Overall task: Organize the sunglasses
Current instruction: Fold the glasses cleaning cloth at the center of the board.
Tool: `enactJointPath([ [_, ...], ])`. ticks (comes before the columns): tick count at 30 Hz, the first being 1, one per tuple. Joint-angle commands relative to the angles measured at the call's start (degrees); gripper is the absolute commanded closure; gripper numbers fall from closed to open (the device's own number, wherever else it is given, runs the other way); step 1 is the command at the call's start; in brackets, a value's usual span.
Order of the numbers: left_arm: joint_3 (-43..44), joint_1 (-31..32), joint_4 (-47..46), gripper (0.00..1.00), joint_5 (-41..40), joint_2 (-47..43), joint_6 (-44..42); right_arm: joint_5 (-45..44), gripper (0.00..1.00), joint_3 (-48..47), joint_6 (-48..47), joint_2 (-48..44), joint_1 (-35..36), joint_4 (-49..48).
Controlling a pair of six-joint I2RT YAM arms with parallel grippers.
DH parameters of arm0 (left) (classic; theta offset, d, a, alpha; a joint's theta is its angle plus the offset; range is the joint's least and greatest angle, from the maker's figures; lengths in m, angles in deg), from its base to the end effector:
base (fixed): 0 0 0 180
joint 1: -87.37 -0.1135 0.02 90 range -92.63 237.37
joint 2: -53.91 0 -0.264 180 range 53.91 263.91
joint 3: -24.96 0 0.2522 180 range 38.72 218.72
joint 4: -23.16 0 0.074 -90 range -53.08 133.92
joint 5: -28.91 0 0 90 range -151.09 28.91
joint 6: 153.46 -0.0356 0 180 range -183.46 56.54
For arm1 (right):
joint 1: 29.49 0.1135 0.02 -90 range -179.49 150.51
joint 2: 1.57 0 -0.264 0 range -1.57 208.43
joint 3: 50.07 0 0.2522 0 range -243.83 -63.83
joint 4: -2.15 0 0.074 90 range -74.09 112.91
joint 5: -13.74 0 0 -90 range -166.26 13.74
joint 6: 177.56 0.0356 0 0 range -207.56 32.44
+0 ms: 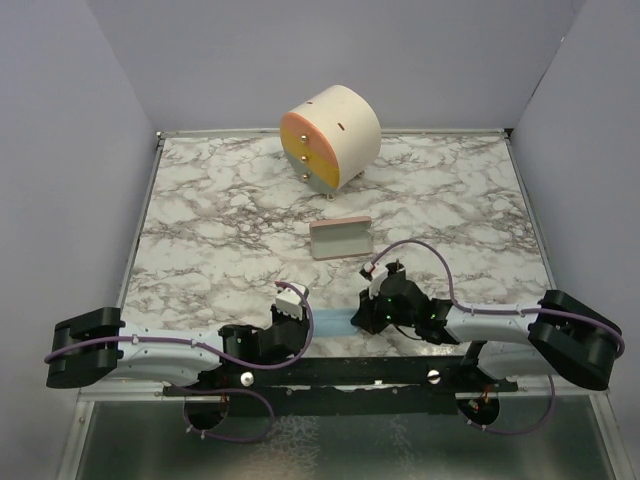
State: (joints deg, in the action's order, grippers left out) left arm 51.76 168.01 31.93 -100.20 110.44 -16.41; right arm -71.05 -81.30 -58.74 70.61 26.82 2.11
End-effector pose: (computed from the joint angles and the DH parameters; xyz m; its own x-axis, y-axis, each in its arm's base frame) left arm 0.0503 -0.1670 0.1454 -0.5706 -0.0304 -0.8207 0.3928 0.8675 -0.3053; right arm 0.1151 0.1785 0.1279 -0.7361 -0.2386 -0.6335 -0.5842 0.6966 0.4164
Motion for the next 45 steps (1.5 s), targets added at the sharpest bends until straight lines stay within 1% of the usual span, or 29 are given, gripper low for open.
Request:
enactJointPath([
  [1,-0.68,0.26,-0.07,0.83,-0.94,-0.96,0.62,1.79,0.99,0.8,1.02,0.13,0.55,-1.32],
  [9,-0.39,0.22,0.34,0.83,-0.96,-0.86,0.59,2.04,0.99,1.53,2.67,0.69,2.15,-1.58],
  [26,-0.59,0.22,2.34,0.83,-0.7,-1.78,1.6,0.29,0.99,3.58,6.25,-1.43,5.03,-0.47],
  [33,-0.39,0.24,3.44,0.83,-0.58,-2.01,1.91,-1.08,0.99,3.4,6.32,-2.47,5.59,0.44],
  [38,0.28,0.27,4.57,0.83,-0.83,-2.13,2.08,-3.01,0.96,3.26,5.29,-5.58,5.67,0.88],
  [40,0.83,0.23,5.4,0.83,-1.15,-2.48,2.29,-3.49,0.92,3.15,4.89,-7.48,5.71,0.96],
  [45,1.71,0.22,7.23,0.82,-1.41,-4.9,2.5,-4.52,0.91,2.72,4.05,-11.71,5.69,2.73],
])
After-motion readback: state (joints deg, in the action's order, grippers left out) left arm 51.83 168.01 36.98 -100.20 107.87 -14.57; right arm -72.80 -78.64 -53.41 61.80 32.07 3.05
